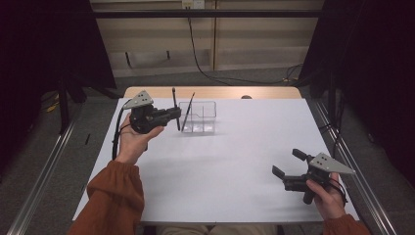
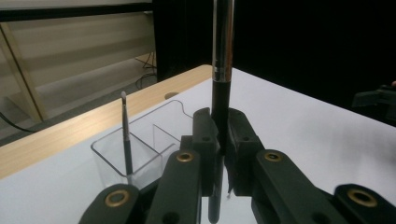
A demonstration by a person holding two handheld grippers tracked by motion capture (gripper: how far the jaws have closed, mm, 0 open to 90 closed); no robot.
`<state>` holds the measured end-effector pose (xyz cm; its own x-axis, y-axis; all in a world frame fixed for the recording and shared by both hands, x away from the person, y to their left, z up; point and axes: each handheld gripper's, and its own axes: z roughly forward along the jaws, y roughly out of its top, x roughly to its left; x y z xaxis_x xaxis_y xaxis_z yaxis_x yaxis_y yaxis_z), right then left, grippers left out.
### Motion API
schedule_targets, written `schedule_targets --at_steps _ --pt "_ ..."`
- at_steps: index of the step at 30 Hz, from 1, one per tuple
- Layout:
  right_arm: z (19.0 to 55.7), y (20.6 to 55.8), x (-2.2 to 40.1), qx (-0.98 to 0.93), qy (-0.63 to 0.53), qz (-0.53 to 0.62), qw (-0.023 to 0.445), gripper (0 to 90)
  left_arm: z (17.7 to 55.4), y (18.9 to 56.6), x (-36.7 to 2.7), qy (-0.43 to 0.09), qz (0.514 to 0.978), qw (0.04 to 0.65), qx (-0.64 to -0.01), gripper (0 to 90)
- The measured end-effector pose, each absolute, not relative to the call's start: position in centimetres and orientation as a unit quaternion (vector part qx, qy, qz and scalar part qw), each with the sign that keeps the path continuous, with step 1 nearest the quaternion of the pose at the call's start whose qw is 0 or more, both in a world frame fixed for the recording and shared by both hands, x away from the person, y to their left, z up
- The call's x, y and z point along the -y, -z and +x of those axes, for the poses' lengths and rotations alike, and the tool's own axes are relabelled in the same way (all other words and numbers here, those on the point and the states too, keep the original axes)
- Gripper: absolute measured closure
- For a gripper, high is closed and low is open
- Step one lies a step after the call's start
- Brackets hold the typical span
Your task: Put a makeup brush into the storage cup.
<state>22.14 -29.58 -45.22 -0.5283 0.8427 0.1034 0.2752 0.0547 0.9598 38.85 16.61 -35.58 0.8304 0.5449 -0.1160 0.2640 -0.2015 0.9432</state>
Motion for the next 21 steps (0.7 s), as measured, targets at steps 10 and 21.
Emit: schedule_targets --at_steps 10,21 --pt "22.2 45.2 29.5 -0.678 -0.552 0.413 0.254 0.0 41.1 34.9 -16.0 -0.135 0.754 0.579 -0.279 84.1" --pt "22.2 45.3 29.5 -0.677 -0.556 0.414 0.248 0.0 43.5 35.2 -15.5 -0.15 0.747 0.573 -0.301 84.0"
